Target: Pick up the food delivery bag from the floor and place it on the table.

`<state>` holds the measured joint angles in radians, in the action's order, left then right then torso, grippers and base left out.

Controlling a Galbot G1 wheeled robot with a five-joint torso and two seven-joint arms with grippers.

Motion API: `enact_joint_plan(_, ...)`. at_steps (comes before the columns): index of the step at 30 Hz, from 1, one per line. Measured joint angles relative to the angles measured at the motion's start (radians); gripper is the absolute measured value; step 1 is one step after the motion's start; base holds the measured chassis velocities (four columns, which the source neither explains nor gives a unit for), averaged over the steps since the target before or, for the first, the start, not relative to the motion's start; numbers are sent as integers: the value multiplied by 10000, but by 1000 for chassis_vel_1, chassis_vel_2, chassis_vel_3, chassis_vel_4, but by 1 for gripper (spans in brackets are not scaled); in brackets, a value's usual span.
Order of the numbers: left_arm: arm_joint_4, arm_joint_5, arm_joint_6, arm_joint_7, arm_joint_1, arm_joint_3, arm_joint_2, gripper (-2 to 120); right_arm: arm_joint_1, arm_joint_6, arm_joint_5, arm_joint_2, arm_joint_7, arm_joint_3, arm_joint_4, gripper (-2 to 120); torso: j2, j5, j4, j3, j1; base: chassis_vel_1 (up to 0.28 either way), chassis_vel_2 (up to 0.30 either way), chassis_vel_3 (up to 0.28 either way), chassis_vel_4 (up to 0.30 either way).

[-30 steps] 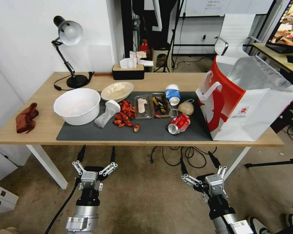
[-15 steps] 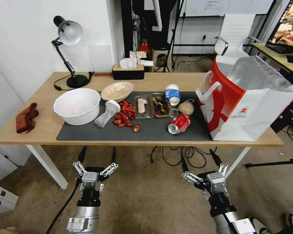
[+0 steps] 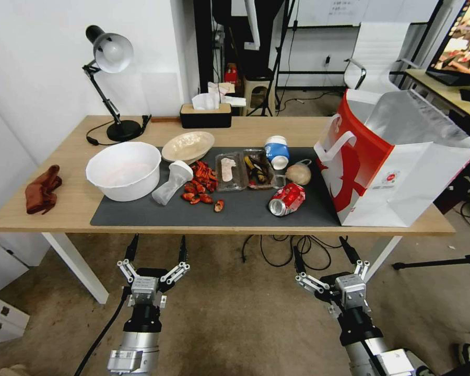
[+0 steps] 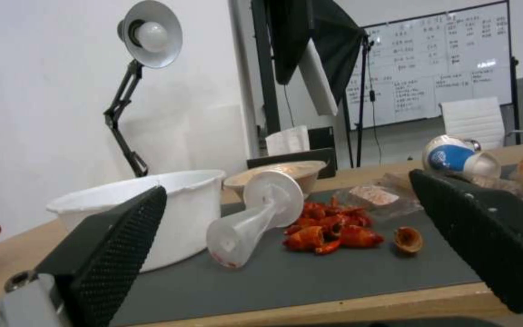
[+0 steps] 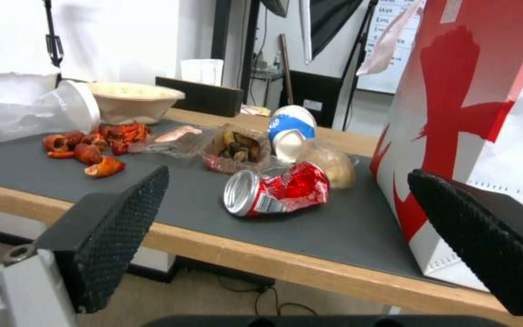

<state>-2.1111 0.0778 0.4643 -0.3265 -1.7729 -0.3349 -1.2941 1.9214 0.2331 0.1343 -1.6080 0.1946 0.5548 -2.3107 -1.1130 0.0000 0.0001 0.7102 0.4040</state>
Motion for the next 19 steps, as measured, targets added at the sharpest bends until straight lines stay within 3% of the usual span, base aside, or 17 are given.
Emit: enact_joint_plan(19,-2,3,-9,1,-1,0,0,100,1,0,-2,0,3,1,-5,100,0,0,0,0,1,0,0,0,0)
